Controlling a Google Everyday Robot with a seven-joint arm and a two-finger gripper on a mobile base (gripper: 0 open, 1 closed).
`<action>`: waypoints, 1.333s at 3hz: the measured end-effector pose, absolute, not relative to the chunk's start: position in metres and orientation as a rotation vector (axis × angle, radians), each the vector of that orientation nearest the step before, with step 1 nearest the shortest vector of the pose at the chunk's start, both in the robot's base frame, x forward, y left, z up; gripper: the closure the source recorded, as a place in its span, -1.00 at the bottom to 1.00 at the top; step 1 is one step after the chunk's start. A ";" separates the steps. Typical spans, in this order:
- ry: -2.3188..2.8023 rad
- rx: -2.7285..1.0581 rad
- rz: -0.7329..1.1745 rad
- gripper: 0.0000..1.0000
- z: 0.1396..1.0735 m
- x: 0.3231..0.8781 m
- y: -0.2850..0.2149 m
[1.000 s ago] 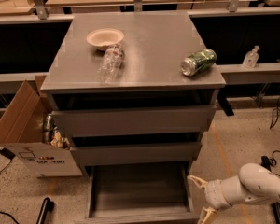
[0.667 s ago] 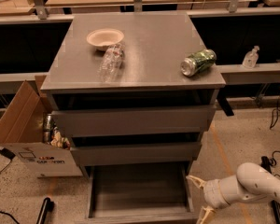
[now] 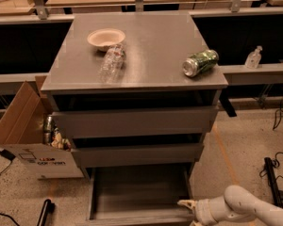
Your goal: Close bottom drawer
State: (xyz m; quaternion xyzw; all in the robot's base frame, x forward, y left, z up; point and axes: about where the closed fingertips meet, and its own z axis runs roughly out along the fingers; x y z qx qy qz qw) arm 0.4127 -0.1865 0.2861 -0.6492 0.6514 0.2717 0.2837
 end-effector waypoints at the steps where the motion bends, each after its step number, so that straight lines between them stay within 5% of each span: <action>1: 1.751 -1.733 0.715 -0.02 0.248 0.405 -0.191; 3: 1.698 -1.756 0.723 1.00 0.208 0.393 -0.198; 4: 1.698 -1.756 0.723 1.00 0.208 0.393 -0.197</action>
Offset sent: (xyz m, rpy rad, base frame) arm -0.0207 -0.0242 -0.0910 0.0159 -0.0416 0.0254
